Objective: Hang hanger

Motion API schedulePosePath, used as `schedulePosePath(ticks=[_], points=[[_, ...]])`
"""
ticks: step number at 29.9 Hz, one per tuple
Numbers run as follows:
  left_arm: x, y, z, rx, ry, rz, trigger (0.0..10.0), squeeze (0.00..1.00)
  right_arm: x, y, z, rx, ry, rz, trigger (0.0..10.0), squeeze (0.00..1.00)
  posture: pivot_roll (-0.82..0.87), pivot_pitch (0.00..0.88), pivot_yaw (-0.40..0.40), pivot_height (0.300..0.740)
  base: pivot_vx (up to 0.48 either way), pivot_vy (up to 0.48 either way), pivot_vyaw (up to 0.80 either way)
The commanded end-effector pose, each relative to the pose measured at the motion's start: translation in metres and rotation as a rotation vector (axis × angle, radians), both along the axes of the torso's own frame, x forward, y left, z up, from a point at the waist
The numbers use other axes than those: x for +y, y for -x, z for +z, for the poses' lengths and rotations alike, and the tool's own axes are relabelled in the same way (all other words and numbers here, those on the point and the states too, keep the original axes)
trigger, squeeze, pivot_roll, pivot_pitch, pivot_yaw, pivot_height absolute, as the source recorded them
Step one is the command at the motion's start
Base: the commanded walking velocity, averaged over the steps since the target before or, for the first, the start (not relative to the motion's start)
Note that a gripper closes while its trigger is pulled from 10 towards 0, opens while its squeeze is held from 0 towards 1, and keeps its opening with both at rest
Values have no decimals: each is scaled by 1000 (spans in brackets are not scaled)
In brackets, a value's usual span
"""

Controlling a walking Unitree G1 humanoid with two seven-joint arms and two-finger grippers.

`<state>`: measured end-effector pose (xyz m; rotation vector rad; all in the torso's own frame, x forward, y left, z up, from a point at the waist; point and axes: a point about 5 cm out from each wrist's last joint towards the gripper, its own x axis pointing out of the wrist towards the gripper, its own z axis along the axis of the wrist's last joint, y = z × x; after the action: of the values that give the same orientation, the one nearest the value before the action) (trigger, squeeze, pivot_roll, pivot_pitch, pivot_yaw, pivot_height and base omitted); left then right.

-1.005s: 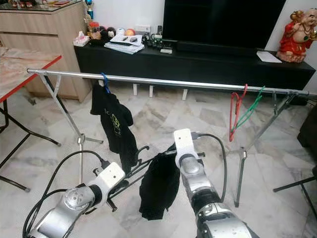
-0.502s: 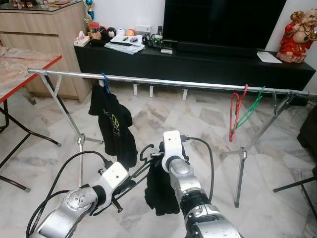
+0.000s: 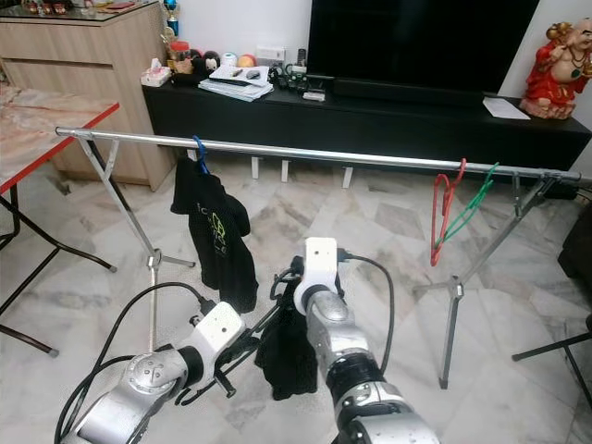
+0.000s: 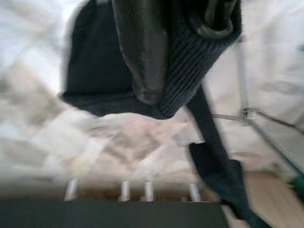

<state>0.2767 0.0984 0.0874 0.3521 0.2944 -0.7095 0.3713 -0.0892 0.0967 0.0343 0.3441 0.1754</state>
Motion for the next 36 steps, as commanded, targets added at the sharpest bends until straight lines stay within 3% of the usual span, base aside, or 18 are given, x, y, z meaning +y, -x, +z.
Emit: schedulePosePath(ticks=[1,5,12,16,21,23,27,30,33,36], points=[[4,-3,4,-31,-6,18,10000,0,-15,-7,11,-59,114,-10,10000,0,155,0,-98,740,0,0,0],[4,-1,5,-32,5,11,10000,0,-18,-5,5,-57,279,90,10000,0,157,0,-100,740,0,0,0],[4,0,6,-34,16,11,10000,0,-27,-4,0,-32,376,125,10000,0,160,0,-102,740,0,0,0],[3,0,6,-34,26,7,10000,0,-18,-3,1,-12,243,147,10000,0,153,0,-99,740,0,0,0],[-2,-2,7,-42,38,5,10000,0,6,-1,6,11,17,156,10000,0,152,0,-97,740,0,0,0],[-4,-1,6,-34,44,-4,10000,0,26,3,11,17,-116,192,10000,0,151,0,-95,740,0,0,0],[-5,0,5,-27,53,-6,10000,0,46,11,13,19,-144,248,10000,0,148,0,-94,740,0,0,0],[-6,0,4,-22,55,-11,10000,0,51,15,10,39,-180,222,10000,0,147,0,-94,740,0,0,0],[-8,1,3,-10,59,-23,10000,0,49,16,9,47,-203,190,10000,0,149,0,-94,740,0,0,0],[-8,3,2,0,55,-29,10000,0,32,11,10,19,-152,122,10000,0,150,0,-93,740,0,0,0]])
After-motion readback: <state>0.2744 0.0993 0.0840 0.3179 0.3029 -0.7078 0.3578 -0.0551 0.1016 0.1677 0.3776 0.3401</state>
